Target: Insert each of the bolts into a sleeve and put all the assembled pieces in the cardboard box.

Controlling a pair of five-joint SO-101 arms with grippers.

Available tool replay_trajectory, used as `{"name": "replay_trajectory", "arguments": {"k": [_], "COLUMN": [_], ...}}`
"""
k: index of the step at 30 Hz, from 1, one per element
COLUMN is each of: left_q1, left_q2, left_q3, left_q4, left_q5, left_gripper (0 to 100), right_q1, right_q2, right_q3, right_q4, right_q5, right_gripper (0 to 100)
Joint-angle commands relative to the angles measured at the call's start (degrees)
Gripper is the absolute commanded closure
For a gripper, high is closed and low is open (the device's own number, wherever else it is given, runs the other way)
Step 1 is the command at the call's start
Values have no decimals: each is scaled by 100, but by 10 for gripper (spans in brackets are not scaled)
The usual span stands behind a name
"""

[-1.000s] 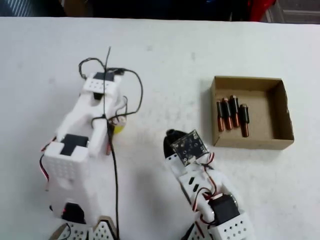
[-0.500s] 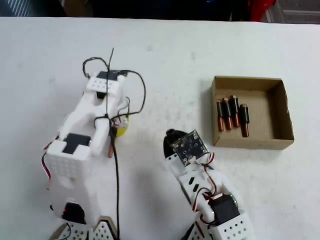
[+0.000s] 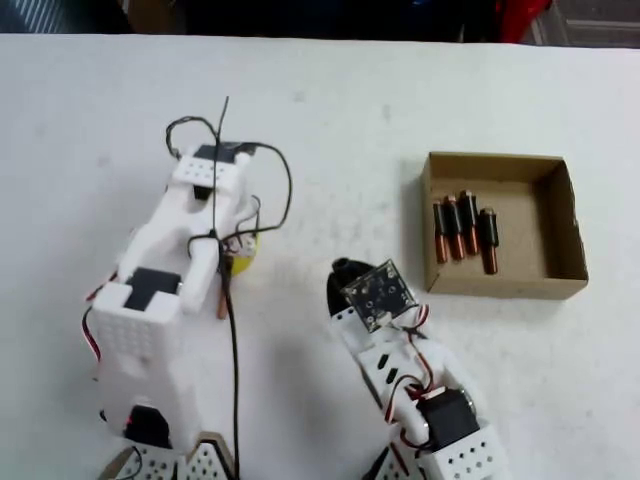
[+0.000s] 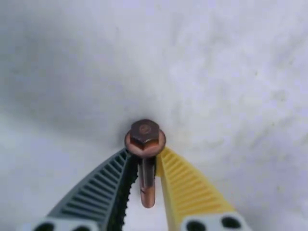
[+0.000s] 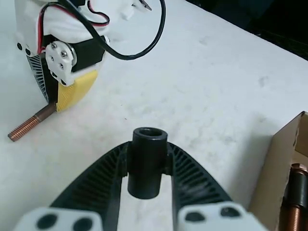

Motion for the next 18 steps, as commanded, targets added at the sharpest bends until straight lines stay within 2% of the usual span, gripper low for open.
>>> {"name": "replay_trajectory", "arguments": {"k": [1, 11, 15, 18], "left_q1": [92, 119, 119, 110], "left_q2": [-136, -163, -163, -163], "left_q3": [-9, -149, -897, -1556], "left_q4": [-193, -88, 703, 1301], "left_q5": [-18, -53, -53, -62], "left_gripper": [976, 980, 980, 980], "right_q1": [48, 4, 4, 4], "right_q2": [-84, -84, -48, -66], "right_q3": [-62, 149, 598, 589], "right_q4": [-136, -418, -1270, -1341], "right_q5": [-18, -18, -18, -79], "right_gripper": [981, 981, 981, 981]}}
